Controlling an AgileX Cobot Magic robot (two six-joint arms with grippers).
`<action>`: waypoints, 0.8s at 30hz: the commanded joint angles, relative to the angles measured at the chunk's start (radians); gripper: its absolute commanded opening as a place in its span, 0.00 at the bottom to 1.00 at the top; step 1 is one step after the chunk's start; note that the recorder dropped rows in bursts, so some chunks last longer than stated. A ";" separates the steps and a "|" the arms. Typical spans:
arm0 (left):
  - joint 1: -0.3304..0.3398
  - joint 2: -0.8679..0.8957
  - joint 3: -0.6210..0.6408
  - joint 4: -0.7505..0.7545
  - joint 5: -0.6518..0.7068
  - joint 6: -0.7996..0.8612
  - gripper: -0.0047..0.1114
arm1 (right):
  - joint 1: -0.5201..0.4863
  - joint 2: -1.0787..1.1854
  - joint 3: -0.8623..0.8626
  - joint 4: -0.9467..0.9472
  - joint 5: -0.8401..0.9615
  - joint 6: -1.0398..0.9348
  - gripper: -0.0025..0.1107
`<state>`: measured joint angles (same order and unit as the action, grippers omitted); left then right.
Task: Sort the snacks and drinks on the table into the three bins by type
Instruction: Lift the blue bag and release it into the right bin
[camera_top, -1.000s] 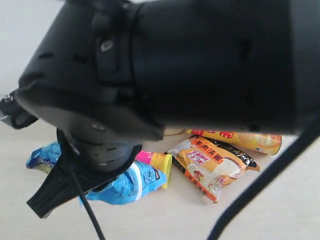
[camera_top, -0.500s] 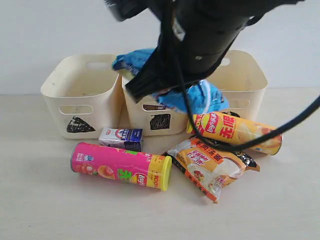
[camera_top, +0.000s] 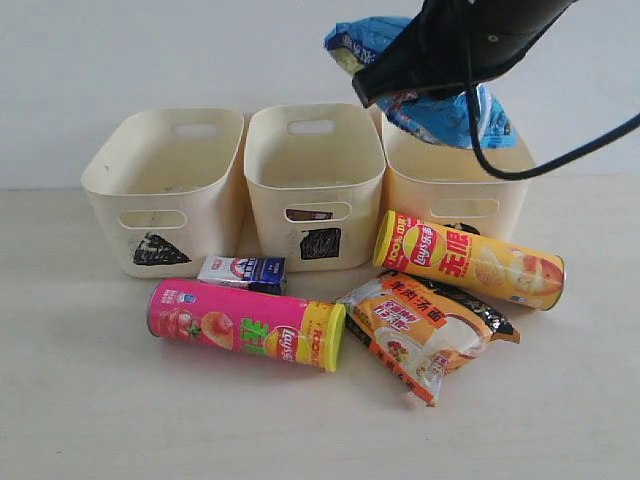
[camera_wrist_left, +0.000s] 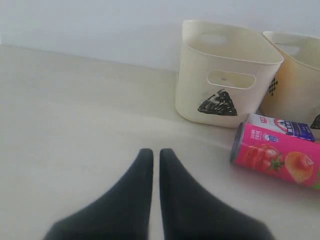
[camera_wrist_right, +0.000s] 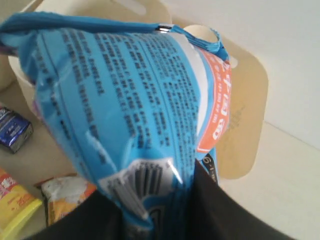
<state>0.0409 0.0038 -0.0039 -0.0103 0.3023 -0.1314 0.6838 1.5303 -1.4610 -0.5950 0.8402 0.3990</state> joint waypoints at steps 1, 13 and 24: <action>-0.001 -0.004 0.004 -0.008 -0.006 0.001 0.08 | -0.075 -0.018 0.003 -0.024 -0.151 -0.007 0.03; -0.001 -0.004 0.004 -0.008 -0.006 0.001 0.08 | -0.301 0.200 0.003 -0.049 -0.589 0.010 0.03; -0.001 -0.004 0.004 -0.008 -0.006 0.001 0.08 | -0.411 0.435 0.003 -0.045 -0.827 0.010 0.03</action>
<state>0.0409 0.0038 -0.0039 -0.0103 0.3023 -0.1314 0.2863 1.9521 -1.4604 -0.6346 0.0626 0.4031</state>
